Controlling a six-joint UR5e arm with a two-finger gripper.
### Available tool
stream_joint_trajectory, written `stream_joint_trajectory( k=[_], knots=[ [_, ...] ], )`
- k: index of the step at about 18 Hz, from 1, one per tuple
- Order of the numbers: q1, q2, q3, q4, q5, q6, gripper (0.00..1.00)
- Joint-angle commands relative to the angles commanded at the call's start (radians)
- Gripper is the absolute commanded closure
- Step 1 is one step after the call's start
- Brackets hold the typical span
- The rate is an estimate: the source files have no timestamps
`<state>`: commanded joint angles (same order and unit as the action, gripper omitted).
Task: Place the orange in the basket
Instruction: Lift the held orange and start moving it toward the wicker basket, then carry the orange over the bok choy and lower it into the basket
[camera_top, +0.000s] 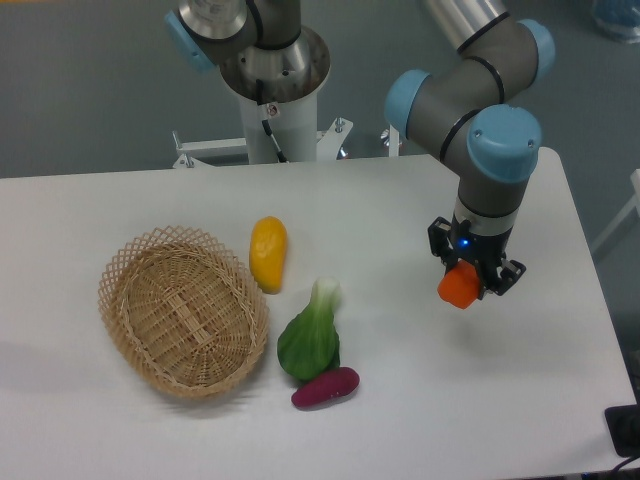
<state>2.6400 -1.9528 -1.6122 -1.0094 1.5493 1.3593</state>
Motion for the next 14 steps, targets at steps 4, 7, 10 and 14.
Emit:
stream_joint_trajectory(
  k=[4, 7, 10, 14],
  knots=[
    [-0.034, 0.0, -0.002, 0.0, -0.002, -0.051, 0.49],
    [-0.067, 0.0, -0.012, 0.006, 0.002, -0.08, 0.49],
    [-0.113, -0.008, -0.011, 0.038, 0.003, -0.15, 0.5],
    [-0.179, -0.011, -0.017, 0.043, 0.005, -0.199, 0.49]
  ],
)
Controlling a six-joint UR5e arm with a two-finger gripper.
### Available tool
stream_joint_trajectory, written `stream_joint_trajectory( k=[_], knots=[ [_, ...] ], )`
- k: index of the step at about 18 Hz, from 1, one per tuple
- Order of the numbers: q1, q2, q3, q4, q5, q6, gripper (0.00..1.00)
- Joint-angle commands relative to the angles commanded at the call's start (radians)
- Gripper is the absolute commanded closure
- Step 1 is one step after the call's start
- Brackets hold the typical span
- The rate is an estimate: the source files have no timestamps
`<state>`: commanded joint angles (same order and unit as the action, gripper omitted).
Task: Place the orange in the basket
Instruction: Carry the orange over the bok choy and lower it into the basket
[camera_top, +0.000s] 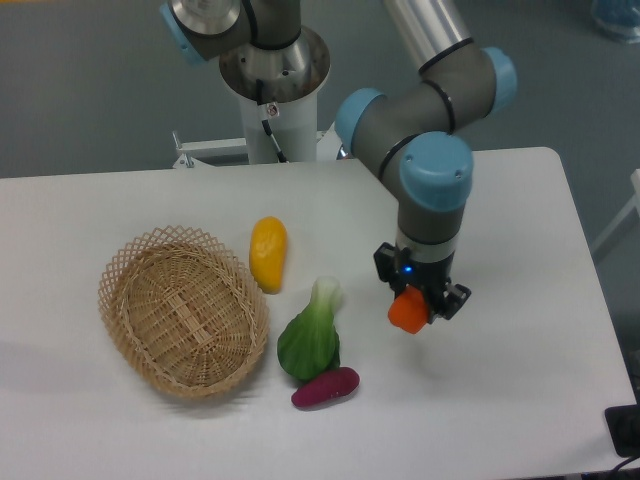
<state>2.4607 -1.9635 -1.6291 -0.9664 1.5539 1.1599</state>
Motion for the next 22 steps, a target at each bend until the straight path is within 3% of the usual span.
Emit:
stream_joint_trajectory(
  k=[3, 7, 17, 22],
  knots=[
    [-0.055, 0.0, 0.009, 0.005, -0.002, -0.071, 0.5],
    [-0.14, -0.002, 0.003, 0.063, -0.002, -0.173, 0.5],
    [-0.327, -0.015, -0.003, 0.084, -0.003, -0.322, 0.48],
    [-0.39, -0.017, -0.058, 0.087, -0.009, -0.319, 0.47]
  ],
)
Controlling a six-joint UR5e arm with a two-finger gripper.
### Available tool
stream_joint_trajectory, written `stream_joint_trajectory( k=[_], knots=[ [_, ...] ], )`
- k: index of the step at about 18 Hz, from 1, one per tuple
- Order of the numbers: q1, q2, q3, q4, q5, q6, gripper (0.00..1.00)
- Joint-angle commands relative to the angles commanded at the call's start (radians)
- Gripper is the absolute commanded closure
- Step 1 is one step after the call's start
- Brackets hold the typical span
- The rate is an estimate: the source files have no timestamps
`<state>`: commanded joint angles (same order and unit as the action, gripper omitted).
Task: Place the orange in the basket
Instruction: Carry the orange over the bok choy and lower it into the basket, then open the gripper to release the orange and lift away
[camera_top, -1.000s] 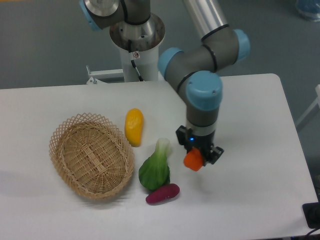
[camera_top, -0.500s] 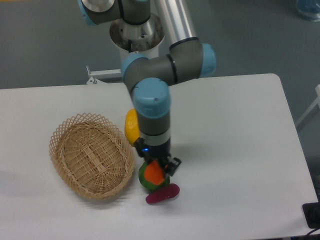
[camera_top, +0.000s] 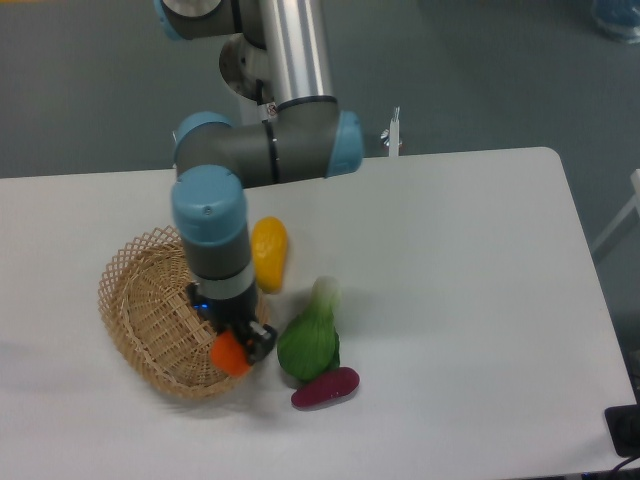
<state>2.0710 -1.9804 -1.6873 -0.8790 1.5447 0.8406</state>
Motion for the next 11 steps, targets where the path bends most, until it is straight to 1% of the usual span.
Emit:
stream_joint_trajectory(
  k=[3, 4, 8, 9, 10, 11],
  knots=[
    [-0.011, -0.002, -0.019, 0.0, 0.0, 0.002, 0.46],
    [-0.012, -0.002, -0.023, 0.0, 0.0, 0.002, 0.42],
    [-0.017, -0.006, -0.034, 0.0, 0.0, 0.0, 0.38],
    [-0.017, -0.006, -0.035, 0.002, 0.0, 0.003, 0.28],
    [-0.018, -0.008, -0.035, 0.002, 0.0, 0.003, 0.25],
    [-0.018, -0.009, -0.037, 0.002, 0.0, 0.003, 0.12]
  ],
)
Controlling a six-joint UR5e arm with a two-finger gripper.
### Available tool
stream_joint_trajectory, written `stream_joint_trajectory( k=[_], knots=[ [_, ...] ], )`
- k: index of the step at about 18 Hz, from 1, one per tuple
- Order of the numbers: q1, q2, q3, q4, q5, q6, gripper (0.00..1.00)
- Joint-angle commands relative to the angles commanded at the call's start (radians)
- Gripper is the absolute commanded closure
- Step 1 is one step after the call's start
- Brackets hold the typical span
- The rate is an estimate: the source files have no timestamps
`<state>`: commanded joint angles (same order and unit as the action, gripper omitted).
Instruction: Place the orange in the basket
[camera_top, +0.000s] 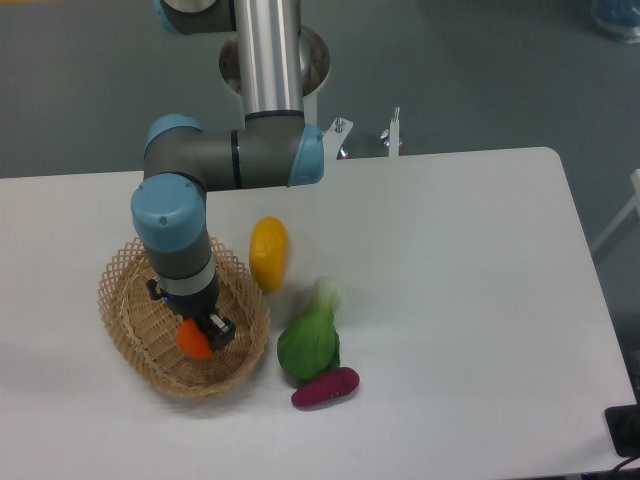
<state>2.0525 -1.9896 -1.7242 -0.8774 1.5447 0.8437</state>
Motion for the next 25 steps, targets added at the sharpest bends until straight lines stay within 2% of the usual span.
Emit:
stream_joint_trajectory(
  k=[1, 2, 8, 11, 15, 17, 19, 25],
  knots=[
    [0.0, 0.0, 0.0, 0.002, 0.002, 0.0, 0.04],
    [0.0, 0.0, 0.0, 0.002, 0.003, 0.0, 0.0],
    [0.006, 0.011, 0.003, -0.002, 0.012, 0.002, 0.0],
    [0.067, 0.037, 0.011, -0.003, 0.012, 0.011, 0.0],
    [0.191, 0.069, 0.011, -0.017, 0.012, 0.087, 0.0],
    [0.285, 0.1, 0.006, -0.026, 0.011, 0.162, 0.0],
    [0.339, 0.098, 0.017, -0.047, 0.011, 0.198, 0.0],
    [0.526, 0.092, 0.041, -0.133, 0.003, 0.435, 0.0]
  ],
)
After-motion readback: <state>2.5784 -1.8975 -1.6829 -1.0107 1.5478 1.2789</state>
